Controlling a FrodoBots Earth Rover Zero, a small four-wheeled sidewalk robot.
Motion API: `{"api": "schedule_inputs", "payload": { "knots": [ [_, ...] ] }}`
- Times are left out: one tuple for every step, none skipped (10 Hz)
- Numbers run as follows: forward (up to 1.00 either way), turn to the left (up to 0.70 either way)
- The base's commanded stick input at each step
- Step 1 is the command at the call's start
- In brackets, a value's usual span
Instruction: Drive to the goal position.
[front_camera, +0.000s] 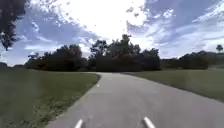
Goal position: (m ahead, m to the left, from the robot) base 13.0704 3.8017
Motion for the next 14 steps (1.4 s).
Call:
{"api": "schedule_inputs", "payload": {
  "knots": [
    [0.7,0.0],
    [0.7,0.0],
    [0.7,0.0],
    [0.7,0.0],
    [0.7,0.0],
    [0.7,0.0],
    [0.7,0.0],
    [0.7,0.0],
    [0.7,0.0],
    [0.7,0.0],
    [0.7,0.0],
    [0.7,0.0],
    [0.7,0.0],
    [0.7,0.0]
  ]
}}
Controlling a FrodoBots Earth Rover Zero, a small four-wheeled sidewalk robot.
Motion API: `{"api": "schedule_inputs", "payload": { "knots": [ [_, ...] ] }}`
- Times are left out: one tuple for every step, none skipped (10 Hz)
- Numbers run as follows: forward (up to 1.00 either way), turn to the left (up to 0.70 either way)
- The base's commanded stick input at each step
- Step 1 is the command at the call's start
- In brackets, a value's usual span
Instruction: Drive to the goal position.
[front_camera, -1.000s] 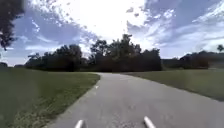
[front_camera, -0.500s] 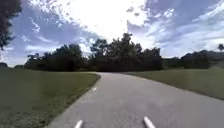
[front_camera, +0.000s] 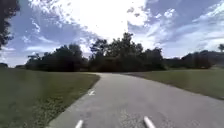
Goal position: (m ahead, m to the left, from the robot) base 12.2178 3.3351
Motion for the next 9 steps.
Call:
{"api": "schedule_inputs", "payload": {
  "knots": [
    [0.7,0.0],
    [0.7,0.0],
    [0.7,0.0],
    [0.7,0.0],
    [0.7,0.0],
    [0.7,0.0],
    [0.7,0.0],
    [0.7,0.0],
    [0.7,0.0]
  ]
}}
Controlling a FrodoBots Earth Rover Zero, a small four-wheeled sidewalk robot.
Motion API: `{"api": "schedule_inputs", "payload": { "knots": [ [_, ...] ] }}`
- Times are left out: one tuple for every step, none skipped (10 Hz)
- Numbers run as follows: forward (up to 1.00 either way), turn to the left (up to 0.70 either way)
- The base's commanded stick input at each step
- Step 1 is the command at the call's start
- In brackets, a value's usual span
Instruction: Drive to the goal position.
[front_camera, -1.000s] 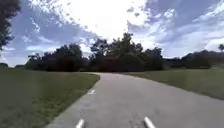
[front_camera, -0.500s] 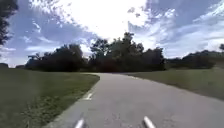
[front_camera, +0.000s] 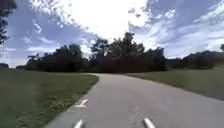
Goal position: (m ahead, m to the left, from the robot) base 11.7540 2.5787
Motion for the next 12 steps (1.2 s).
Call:
{"api": "schedule_inputs", "payload": {
  "knots": [
    [0.7,0.0],
    [0.7,0.0],
    [0.7,0.0],
    [0.7,0.0],
    [0.7,0.0],
    [0.7,0.0],
    [0.7,0.0],
    [0.7,0.0],
    [0.7,0.0],
    [0.7,0.0],
    [0.7,0.0],
    [0.7,0.0]
  ]
}}
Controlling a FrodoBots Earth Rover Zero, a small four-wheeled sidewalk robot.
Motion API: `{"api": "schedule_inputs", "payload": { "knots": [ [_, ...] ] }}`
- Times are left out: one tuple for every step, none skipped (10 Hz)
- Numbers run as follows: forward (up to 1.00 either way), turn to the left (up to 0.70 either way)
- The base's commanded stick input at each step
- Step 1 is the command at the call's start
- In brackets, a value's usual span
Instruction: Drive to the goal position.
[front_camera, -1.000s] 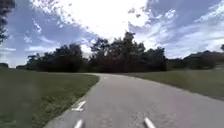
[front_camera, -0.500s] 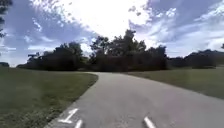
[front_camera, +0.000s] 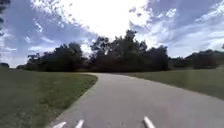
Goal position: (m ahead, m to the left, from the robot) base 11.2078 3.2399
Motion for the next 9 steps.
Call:
{"api": "schedule_inputs", "payload": {
  "knots": [
    [0.7,0.0],
    [0.7,0.0],
    [0.7,0.0],
    [0.7,0.0],
    [0.7,0.0],
    [0.7,0.0],
    [0.7,0.0],
    [0.7,0.0],
    [0.7,0.0]
  ]
}}
